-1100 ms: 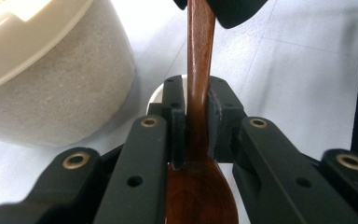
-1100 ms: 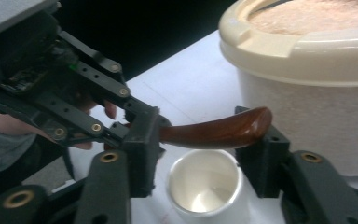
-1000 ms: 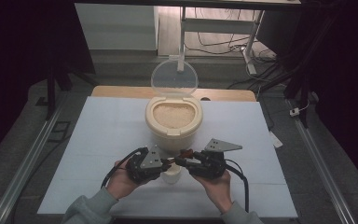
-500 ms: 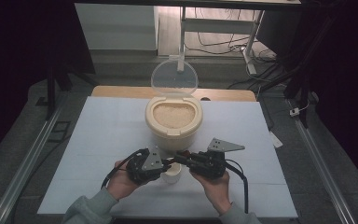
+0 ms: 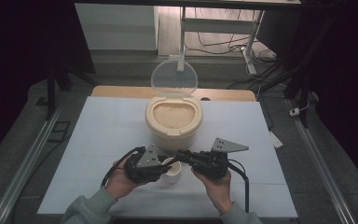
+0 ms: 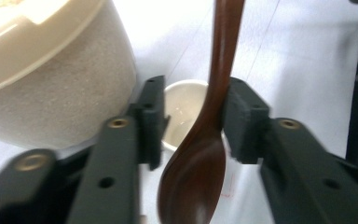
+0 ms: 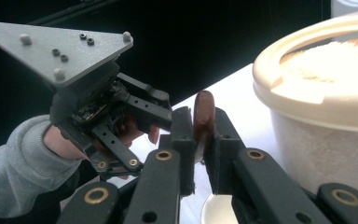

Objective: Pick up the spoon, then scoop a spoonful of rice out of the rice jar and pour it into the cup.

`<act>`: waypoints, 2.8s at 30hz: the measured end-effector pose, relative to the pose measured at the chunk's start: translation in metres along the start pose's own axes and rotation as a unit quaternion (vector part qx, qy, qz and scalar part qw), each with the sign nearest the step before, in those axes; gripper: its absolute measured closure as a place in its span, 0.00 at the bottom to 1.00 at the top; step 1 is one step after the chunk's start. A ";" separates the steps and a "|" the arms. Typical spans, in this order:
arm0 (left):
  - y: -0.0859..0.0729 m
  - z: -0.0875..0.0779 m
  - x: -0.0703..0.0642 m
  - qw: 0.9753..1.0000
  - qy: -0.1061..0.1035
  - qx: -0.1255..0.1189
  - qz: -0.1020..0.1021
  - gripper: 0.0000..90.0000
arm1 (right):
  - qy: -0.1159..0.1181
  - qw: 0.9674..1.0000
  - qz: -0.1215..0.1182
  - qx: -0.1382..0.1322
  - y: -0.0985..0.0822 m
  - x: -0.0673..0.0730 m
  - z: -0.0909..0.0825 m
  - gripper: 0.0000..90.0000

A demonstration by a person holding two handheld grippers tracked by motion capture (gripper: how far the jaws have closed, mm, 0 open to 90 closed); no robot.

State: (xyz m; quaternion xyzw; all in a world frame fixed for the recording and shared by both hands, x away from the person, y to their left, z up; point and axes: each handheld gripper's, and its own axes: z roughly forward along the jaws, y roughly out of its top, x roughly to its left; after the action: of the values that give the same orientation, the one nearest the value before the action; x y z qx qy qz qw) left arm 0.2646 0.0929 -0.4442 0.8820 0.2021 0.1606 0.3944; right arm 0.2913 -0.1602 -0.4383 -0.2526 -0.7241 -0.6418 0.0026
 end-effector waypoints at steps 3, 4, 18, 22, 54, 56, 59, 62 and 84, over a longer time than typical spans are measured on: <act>-0.004 -0.005 0.004 1.000 0.000 -0.011 -0.019 0.51 | -0.002 1.000 -0.002 -0.008 0.002 -0.002 -0.004 0.92; -0.008 -0.007 0.006 0.999 0.003 -0.019 -0.032 0.48 | -0.004 1.000 -0.002 -0.010 0.002 -0.002 -0.005 0.92; -0.060 -0.024 0.021 0.991 0.034 -0.032 -0.121 0.31 | -0.010 0.999 -0.009 -0.046 0.014 -0.009 -0.028 0.92; -0.083 -0.029 0.023 0.988 0.043 -0.030 -0.148 0.31 | -0.015 0.999 -0.013 -0.050 0.017 -0.011 -0.034 0.92; -0.140 -0.049 0.035 0.975 0.073 -0.004 -0.208 0.28 | -0.054 0.992 -0.016 -0.113 0.042 -0.025 -0.081 0.92; -0.140 -0.049 0.035 0.975 0.074 -0.004 -0.208 0.28 | -0.055 0.992 -0.018 -0.116 0.043 -0.024 -0.081 0.92; -0.140 -0.049 0.036 0.975 0.074 -0.004 -0.209 0.28 | -0.057 0.991 -0.022 -0.117 0.045 -0.024 -0.082 0.92; -0.139 -0.048 0.036 0.975 0.072 -0.005 -0.209 0.28 | -0.056 0.991 -0.022 -0.121 0.048 -0.025 -0.082 0.92; -0.138 -0.043 0.038 0.977 0.063 0.002 -0.205 0.27 | -0.110 0.981 -0.033 -0.156 0.090 -0.045 -0.083 0.92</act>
State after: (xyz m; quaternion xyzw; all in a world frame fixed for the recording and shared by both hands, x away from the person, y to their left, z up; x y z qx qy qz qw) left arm 0.2464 0.2220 -0.5167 0.8105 0.4037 0.1314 0.4036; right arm 0.3374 -0.2493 -0.3553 -0.2943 -0.6190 -0.7150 -0.1376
